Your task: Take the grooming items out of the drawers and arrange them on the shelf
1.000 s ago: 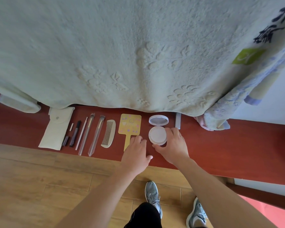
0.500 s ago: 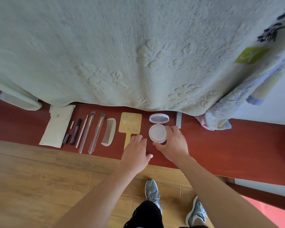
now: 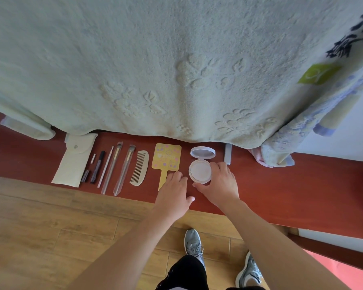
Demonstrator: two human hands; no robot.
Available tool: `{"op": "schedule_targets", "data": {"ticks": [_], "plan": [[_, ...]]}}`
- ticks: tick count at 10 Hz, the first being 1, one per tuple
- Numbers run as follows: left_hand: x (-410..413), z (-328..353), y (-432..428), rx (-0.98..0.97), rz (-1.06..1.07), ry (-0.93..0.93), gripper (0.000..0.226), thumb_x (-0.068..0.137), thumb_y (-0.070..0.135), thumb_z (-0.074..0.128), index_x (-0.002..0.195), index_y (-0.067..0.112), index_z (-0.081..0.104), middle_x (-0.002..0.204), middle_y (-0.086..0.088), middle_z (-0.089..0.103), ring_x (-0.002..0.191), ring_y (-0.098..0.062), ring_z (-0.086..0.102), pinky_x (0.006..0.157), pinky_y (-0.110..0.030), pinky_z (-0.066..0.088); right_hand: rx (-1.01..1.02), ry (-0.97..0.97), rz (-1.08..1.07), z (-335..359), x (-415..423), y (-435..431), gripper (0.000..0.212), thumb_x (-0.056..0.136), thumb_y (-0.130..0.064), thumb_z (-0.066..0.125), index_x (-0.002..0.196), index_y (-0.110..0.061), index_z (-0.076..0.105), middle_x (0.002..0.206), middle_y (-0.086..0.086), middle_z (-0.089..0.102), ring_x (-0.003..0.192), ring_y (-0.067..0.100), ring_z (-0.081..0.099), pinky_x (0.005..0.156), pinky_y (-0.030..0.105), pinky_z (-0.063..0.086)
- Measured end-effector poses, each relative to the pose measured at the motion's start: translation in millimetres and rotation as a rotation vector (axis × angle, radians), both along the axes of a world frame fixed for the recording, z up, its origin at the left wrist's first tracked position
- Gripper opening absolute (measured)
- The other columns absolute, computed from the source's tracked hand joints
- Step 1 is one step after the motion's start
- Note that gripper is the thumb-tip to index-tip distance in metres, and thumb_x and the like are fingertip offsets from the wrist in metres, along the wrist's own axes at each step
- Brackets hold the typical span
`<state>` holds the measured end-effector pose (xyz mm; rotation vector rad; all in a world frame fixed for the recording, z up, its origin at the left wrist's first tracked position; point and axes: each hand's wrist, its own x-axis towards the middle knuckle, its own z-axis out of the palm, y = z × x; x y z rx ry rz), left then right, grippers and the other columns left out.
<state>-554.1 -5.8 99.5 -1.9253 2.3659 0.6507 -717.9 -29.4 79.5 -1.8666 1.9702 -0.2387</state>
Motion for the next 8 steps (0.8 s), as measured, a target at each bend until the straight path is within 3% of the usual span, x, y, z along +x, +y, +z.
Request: {"op": "schedule_targets", "data": {"ticks": [3,5,8], "plan": [[-1.4,3.1,-0.6,0.016,-0.009,-0.021,0.056,0.09,0.048,0.064,0.132,0.013,0.05,0.13,0.002,0.045,0.124,-0.016,0.04,0.092,-0.028,0.049,0.068,0.004,0.016,4.9,-2.9,0.5,0.084,0.064,-0.068,0.074,0.125,-0.017,0.047,0.118,0.001,0.047,0.111,0.021,0.051,0.097,0.035,0.043],[-5.1,8.2,1.2,0.017,-0.007,-0.07,0.05,0.093,0.042,0.062,0.132,0.013,0.05,0.132,0.0,0.046,0.124,-0.017,0.042,0.089,-0.028,0.049,0.151,0.012,0.022,14.1,-15.8,7.2,0.1,0.072,-0.068,0.069,0.147,-0.014,0.028,0.144,0.004,0.037,0.134,0.022,0.036,0.109,0.036,0.038],[-6.1,37.6,5.1,-0.116,0.072,-0.134,0.052,0.098,0.052,0.043,0.136,0.018,0.049,0.132,-0.002,0.054,0.119,-0.021,0.053,0.096,-0.037,0.046,0.191,0.025,0.162,54.2,-44.7,16.2,0.071,0.091,-0.061,0.046,0.146,-0.018,0.035,0.148,0.001,0.038,0.135,0.022,0.034,0.109,0.038,0.036]]}}
